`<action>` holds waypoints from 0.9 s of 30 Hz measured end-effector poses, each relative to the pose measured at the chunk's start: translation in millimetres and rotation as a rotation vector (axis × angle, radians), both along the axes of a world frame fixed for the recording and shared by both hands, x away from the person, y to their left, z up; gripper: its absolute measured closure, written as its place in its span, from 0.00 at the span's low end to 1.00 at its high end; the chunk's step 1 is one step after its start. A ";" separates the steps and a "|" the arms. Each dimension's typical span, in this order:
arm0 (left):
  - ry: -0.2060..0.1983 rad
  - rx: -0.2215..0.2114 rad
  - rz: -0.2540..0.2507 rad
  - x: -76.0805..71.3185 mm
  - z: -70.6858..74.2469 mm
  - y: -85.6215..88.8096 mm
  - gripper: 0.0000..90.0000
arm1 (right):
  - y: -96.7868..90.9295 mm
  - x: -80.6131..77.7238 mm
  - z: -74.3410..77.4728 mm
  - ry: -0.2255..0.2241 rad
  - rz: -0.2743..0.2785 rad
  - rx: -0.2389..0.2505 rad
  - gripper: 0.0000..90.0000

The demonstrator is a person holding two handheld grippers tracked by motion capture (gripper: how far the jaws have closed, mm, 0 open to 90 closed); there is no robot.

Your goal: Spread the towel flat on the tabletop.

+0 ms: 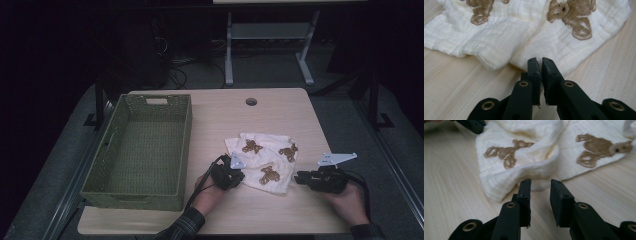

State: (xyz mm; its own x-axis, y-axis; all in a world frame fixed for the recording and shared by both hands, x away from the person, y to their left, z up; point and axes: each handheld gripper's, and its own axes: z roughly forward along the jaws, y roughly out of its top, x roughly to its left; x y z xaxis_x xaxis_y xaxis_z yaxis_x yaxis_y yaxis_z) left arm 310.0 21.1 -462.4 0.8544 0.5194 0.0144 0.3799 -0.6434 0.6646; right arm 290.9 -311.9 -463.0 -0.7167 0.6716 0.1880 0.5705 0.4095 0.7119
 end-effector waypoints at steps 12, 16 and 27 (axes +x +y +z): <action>0.002 0.000 -0.006 0.6 -0.4 0.6 0.94 | 35.7 21.2 4.7 -0.057 0.059 0.018 0.79; 0.006 -0.004 -0.005 1.1 -0.5 0.6 0.94 | 44.4 35.5 5.4 -0.052 0.061 0.039 0.79; 0.016 -0.009 -0.008 2.4 -0.7 1.6 0.94 | 69.6 62.3 -9.2 -0.024 0.084 0.017 0.82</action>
